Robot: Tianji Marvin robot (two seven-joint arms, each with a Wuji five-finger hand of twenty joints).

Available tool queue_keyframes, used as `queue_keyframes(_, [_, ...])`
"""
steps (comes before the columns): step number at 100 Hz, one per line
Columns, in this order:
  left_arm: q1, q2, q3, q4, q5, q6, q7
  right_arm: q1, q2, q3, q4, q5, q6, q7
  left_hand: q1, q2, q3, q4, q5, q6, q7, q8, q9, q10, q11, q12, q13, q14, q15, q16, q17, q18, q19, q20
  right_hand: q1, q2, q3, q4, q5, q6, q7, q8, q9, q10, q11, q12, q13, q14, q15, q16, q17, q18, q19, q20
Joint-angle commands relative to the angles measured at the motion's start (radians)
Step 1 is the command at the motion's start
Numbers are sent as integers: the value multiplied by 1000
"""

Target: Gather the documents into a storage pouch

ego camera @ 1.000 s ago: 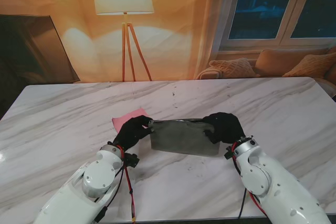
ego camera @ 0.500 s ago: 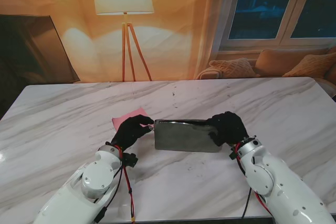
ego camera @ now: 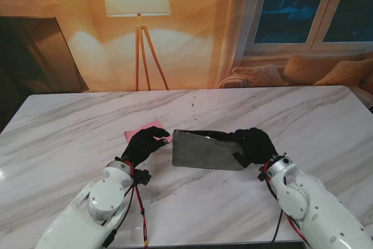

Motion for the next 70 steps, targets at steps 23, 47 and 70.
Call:
queue_keyframes(23, [-2,13,9,-9,26,-6,-56,-21,-9,3,-27,35,53,24,-133,14,178,50,-119,17,-169,-19,2,-37,26,3,2,-27,8,-3,-1,-36,-12,18,-23,126,49,114,-166,79,-6,-10,-59,8,67,10,59,-73,160,67,51,-36,98,37])
queue_keyframes(47, [-7,21,14,-15,32,-13,-86,-7,-15,-15,-5,44,37,-15,-185,-5,144,53,-313,14,-339,-103,-133,-69,-29,-20,-72,-63,-61,-27,-21,-51,-64,-1,110,124,-5,-12,75,-24,307,-54,72,15,70,83,103,-81,213,70,89,-38,144,21])
queue_keyframes(70, [-11,19,12,-13,53,-14,-66,9,-20,-37,21,42,7,-69,-184,3,127,56,-346,5,-372,-107,-272,-90,-104,-74,-156,-103,-165,-76,-31,-69,-146,-17,180,112,-13,-16,255,-93,470,-17,130,2,65,98,92,-70,209,22,75,-32,117,7])
